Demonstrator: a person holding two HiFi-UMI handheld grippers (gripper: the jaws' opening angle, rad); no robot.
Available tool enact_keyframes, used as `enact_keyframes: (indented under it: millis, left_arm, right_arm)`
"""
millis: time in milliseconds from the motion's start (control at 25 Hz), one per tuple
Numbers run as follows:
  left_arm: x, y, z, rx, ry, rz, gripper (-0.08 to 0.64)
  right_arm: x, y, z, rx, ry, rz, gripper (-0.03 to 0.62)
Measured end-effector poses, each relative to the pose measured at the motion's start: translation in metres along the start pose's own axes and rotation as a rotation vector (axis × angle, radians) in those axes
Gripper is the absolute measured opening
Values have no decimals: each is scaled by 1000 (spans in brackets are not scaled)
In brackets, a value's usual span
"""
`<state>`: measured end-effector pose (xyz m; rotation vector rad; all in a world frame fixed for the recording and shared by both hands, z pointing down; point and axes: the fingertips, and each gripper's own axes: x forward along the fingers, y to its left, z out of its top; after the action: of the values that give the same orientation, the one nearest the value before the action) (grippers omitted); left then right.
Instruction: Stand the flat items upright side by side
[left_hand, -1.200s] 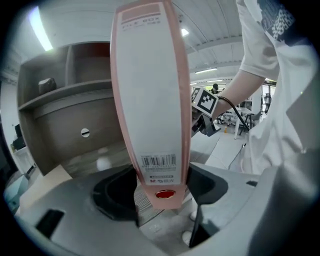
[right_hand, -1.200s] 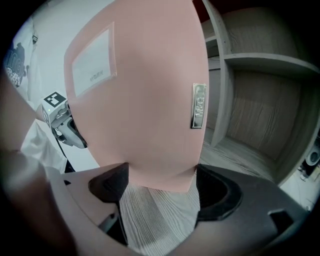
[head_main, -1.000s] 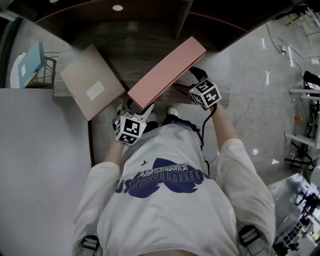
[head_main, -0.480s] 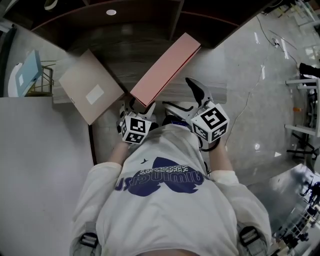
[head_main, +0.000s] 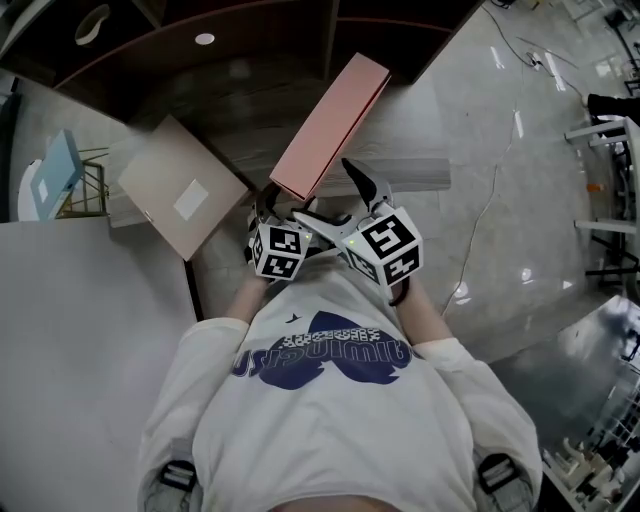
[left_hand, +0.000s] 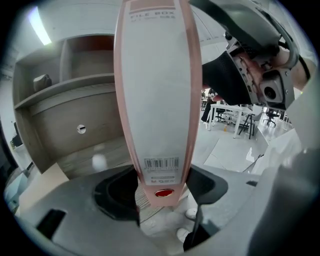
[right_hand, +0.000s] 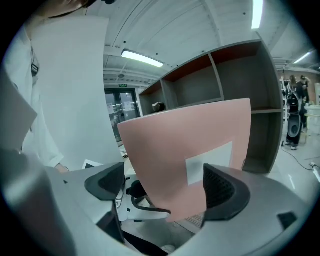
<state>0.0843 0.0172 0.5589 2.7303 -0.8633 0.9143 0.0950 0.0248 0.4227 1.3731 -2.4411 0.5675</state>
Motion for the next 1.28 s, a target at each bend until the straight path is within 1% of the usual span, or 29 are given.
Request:
enact_keyframes:
  millis: [200,360,480,560,640,760,840,920,1040,1200,1280]
  left_arm:
    - [-4,-8,0,37,3,-57,301]
    - [-7,-11,-2,51,12,-99,301]
    - [-15,-16,0,58,12,-175,301]
    - [-25,-14,-1,58,32,-232,301]
    - [-36,-7,-4,72,56,-259,301]
    - [-49,10,1,80,52,-255,301]
    - [-54,14,15,101,34,-266,301]
    - [-56,9,29,145,29,-295,301]
    - [-49,-3,37,206,12,-356,301]
    - [-42,-14,46,245,16,-399,300]
    - [-40,-19,46,251,10,-410,301]
  right_arm:
    - [-2,-7,-4,29,9,-33,454]
    - [-3,-13,-4,26,5,-28,454]
    - [-4,-14,-5,23,7,-15,454]
    - [-5,-15,-6,23,12,-8,454]
    - [-7,-16,-7,21,20,-1,454]
    - [-10,-17,-8,6,42,19,454]
    - [-12,-20,-11,-16,72,30,454]
    - [-16,-26,-15,-35,100,39,454]
    - [-19,-32,-16,-49,123,69,454]
    - [-19,-37,-10,-70,139,133,454]
    - [-16,-37,-8,-81,148,167,454]
